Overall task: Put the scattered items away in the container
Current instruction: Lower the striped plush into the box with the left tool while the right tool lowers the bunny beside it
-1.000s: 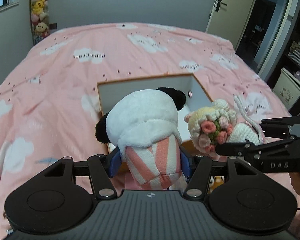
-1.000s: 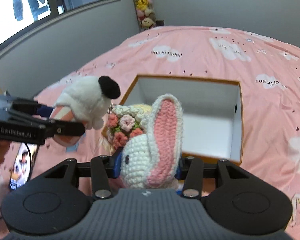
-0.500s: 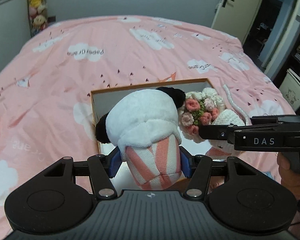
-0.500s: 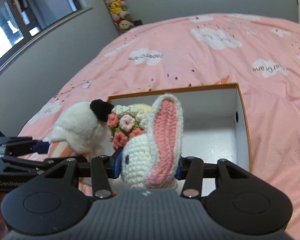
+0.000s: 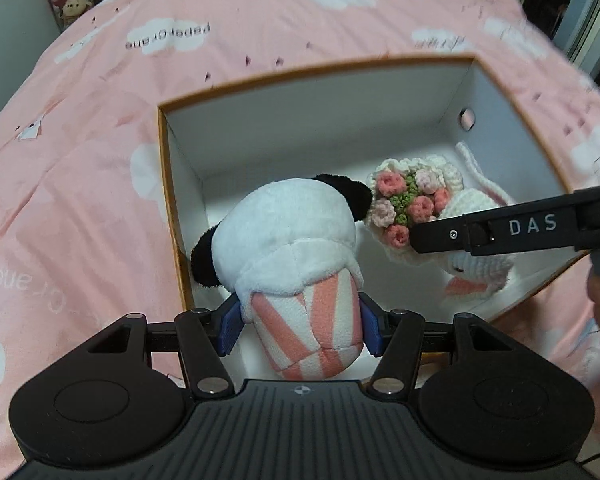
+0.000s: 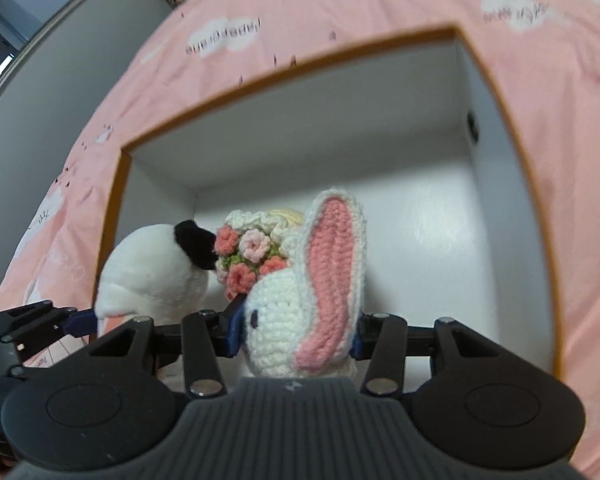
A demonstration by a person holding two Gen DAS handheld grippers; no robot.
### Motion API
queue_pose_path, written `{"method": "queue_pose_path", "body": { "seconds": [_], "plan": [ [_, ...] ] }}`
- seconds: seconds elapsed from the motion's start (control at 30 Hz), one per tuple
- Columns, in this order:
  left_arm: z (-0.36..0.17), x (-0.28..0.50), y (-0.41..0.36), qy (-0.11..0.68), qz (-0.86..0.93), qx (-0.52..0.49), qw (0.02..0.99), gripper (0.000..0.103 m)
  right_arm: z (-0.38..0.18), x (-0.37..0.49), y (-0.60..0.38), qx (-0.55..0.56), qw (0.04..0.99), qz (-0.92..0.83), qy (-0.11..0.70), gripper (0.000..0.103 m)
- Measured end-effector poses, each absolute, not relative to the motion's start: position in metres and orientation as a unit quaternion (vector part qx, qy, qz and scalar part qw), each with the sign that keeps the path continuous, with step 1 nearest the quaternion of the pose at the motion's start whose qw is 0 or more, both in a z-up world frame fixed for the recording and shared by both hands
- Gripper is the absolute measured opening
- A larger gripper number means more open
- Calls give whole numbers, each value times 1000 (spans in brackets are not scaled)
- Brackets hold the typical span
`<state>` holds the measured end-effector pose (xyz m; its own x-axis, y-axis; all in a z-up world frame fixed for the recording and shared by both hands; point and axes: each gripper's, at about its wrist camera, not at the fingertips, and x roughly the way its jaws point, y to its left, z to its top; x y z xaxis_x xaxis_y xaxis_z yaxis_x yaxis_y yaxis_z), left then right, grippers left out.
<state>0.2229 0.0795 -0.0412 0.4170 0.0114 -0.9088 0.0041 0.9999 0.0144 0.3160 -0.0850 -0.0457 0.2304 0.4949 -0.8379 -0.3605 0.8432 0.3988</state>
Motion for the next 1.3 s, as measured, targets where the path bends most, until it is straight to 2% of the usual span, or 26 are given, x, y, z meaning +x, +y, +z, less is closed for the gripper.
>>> {"method": "queue_pose_path", "body": {
  "seconds": [0.3, 0.47, 0.53, 0.7, 0.83, 0.87, 0.93, 0.97, 1.0, 1.03, 1.3],
  "plan": [
    [-62, 238, 70, 576, 19, 46, 816, 70, -71, 325, -67, 60, 744, 282, 602, 51],
    [-63, 240, 71, 583, 11, 49, 811, 71, -68, 324, -63, 41, 738, 297, 604, 59],
    [-62, 238, 72, 583, 4, 50, 811, 72, -65, 323, -64, 32, 737, 304, 603, 66],
    [-54, 231, 80, 584, -9, 36, 811, 72, -54, 324, -78, 28, 740, 313, 594, 71],
    [-48, 227, 83, 577, -15, 27, 816, 71, -44, 323, -91, 29, 743, 314, 590, 71],
    [-47, 226, 83, 577, -18, 24, 816, 71, -42, 323, -93, 28, 743, 316, 589, 71],
    [-46, 224, 85, 575, -19, 16, 818, 63, -38, 322, -101, 28, 746, 316, 586, 67],
    [-46, 223, 86, 575, -19, 13, 818, 61, -37, 321, -104, 29, 747, 313, 586, 63],
    [-47, 223, 86, 575, -18, 9, 818, 59, -38, 323, -103, 31, 747, 311, 587, 52],
    [-47, 223, 87, 575, -17, 6, 818, 58, -40, 325, -101, 34, 745, 310, 590, 49],
    [-44, 215, 89, 567, -17, -5, 823, 57, -65, 330, -86, 120, 716, 314, 612, 47]
  ]
}}
